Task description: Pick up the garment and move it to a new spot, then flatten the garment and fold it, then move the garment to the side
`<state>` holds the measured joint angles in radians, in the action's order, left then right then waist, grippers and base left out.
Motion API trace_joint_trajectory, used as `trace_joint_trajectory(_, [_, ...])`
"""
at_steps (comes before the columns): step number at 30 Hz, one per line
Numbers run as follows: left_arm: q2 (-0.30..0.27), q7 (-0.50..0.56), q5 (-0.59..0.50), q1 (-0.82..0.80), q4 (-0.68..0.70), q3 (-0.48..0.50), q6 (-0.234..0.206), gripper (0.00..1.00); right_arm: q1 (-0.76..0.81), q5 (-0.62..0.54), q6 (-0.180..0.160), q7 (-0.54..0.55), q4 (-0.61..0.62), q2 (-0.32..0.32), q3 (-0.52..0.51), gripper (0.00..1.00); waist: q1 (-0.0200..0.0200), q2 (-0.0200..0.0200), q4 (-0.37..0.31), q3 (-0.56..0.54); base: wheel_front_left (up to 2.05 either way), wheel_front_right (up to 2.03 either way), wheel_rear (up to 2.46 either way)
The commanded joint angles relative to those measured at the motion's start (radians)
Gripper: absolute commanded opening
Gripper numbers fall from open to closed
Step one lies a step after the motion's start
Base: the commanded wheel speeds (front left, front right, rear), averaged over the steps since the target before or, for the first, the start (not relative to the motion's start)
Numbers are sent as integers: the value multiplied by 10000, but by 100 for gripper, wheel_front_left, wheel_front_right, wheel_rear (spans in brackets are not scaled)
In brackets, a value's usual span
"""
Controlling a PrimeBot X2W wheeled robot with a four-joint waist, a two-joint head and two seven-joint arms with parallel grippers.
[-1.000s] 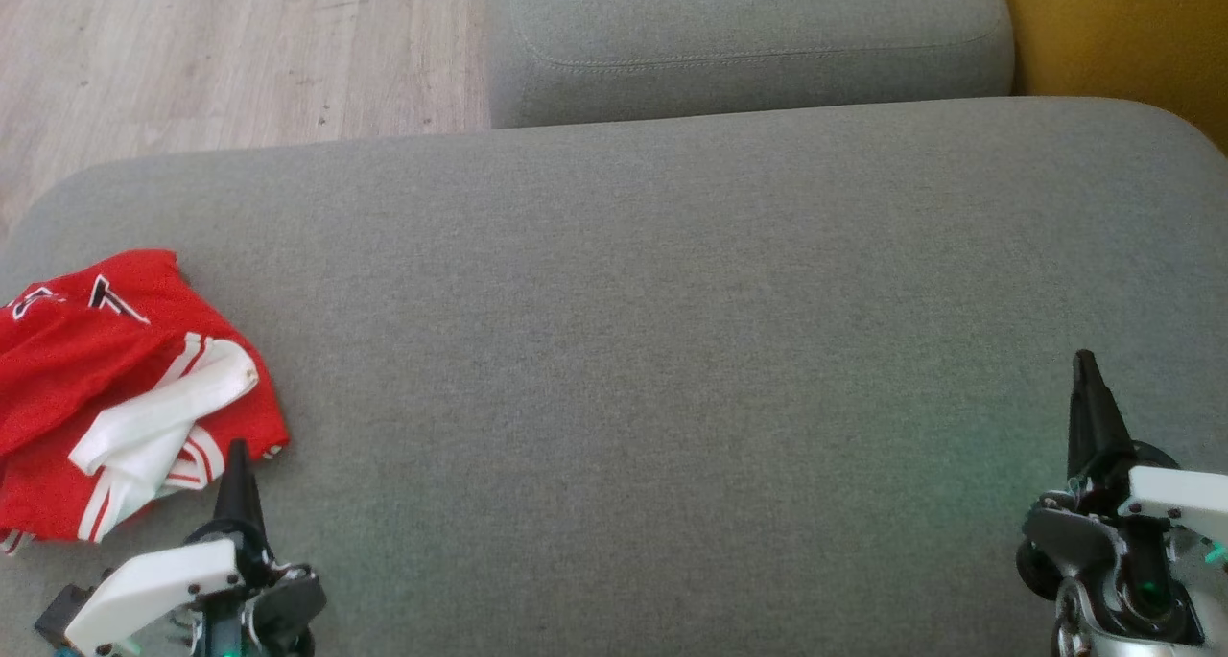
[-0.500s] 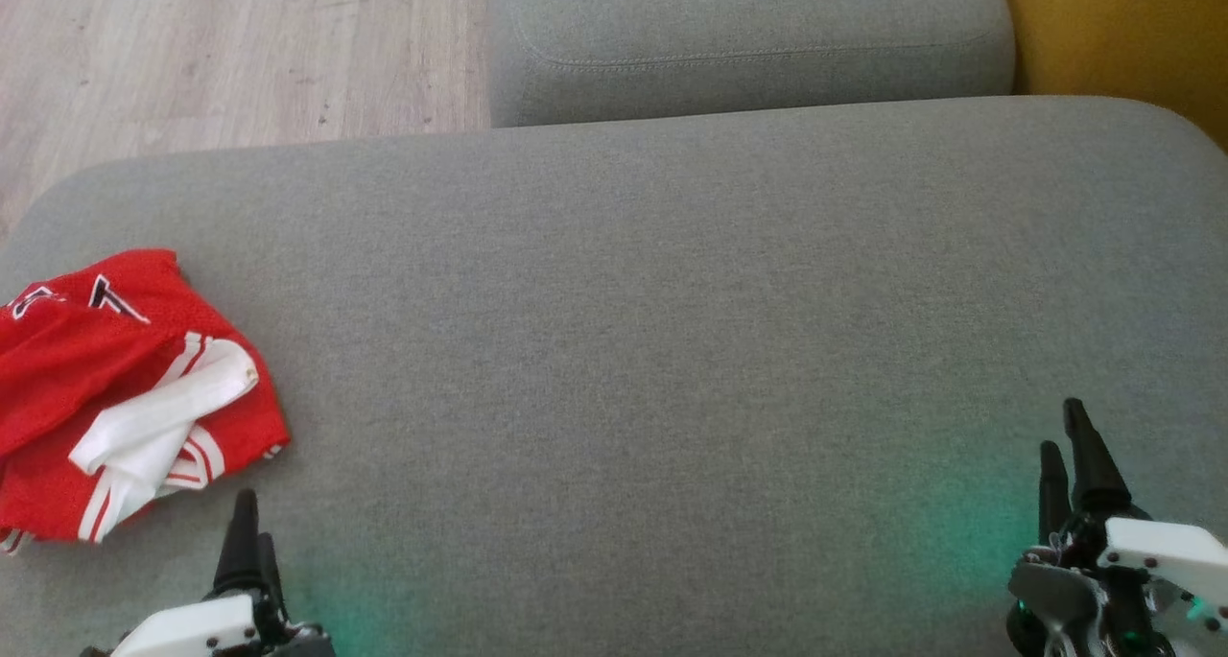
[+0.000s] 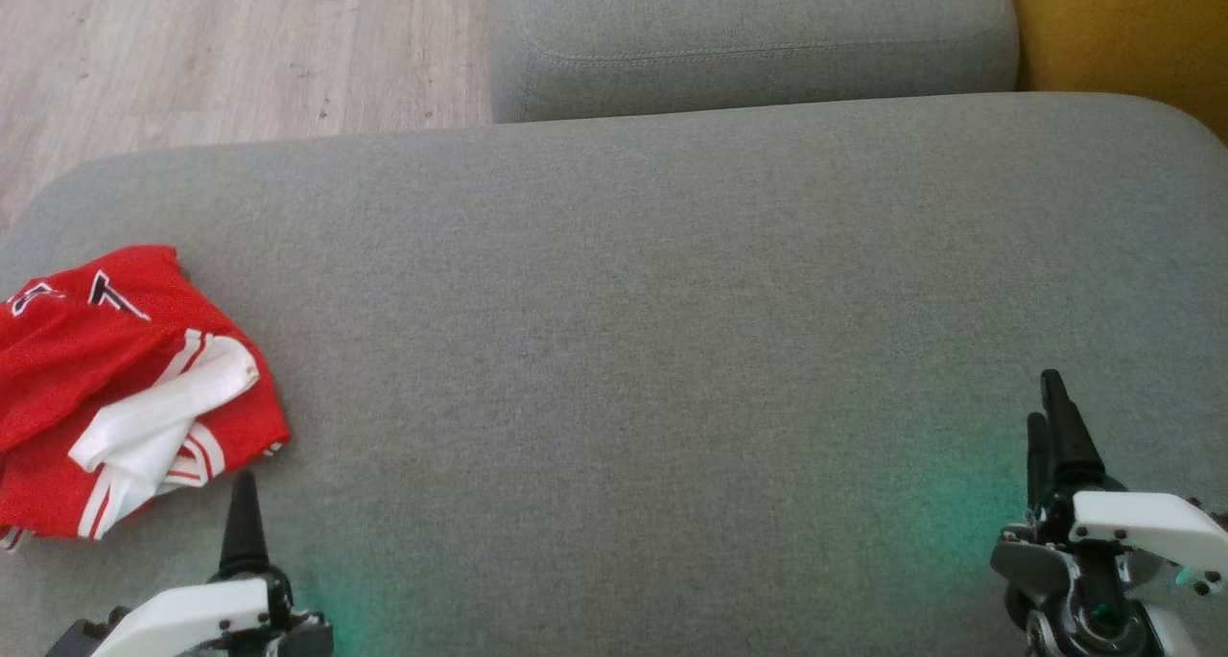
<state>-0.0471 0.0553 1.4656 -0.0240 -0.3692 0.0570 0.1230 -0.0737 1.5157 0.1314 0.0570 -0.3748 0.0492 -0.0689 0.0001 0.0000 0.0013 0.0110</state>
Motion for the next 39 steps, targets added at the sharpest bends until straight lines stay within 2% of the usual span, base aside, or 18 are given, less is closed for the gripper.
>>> trace_joint_trajectory(1, [-170,-97,-354,-567,265,-16,15,100,-580,-334,-1,-137,237,255,107,100,0,0,-1,9,0,0,0])
trace_joint_trajectory(19, [-124,-632,-3365,-718,210,47,14,100,-783,-3474,-2,-668,34,64,378,100,0,0,-18,85,0,0,0])
trace_joint_trajectory(39, [-117,-1226,-6099,-813,80,175,-151,100,-1047,-6440,-4,-1258,-394,3,793,100,0,0,-134,165,0,0,0])
